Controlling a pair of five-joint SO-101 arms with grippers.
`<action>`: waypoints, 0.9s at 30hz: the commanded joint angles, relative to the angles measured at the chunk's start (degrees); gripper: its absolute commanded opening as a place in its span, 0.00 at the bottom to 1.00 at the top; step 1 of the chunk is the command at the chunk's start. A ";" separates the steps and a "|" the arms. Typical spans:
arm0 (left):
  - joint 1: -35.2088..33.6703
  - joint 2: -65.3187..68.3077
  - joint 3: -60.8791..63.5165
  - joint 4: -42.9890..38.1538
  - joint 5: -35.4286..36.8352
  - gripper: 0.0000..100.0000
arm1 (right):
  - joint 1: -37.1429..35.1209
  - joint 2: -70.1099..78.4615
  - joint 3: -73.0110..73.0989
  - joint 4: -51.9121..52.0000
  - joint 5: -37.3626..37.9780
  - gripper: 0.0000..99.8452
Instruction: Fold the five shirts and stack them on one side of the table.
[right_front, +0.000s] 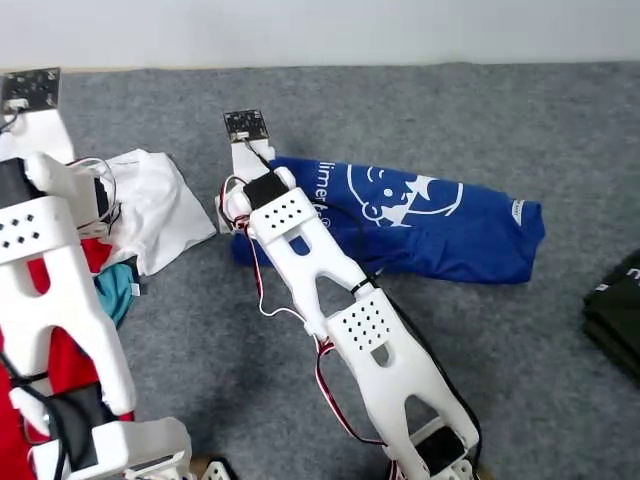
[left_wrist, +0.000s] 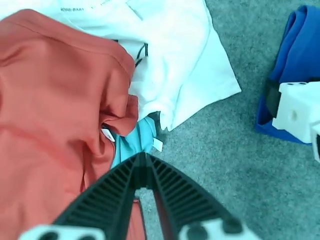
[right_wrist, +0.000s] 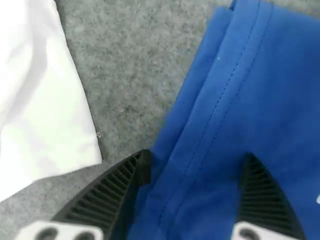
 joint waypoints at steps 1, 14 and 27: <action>0.26 -2.73 0.66 1.32 0.44 0.00 | 0.92 -0.40 -0.88 2.33 1.23 0.19; 0.26 -2.81 2.07 1.32 0.44 0.00 | 1.10 -0.40 -0.97 2.59 2.37 0.01; 0.62 -2.81 2.07 1.23 0.53 0.00 | 6.02 -1.54 -22.59 21.85 7.03 0.01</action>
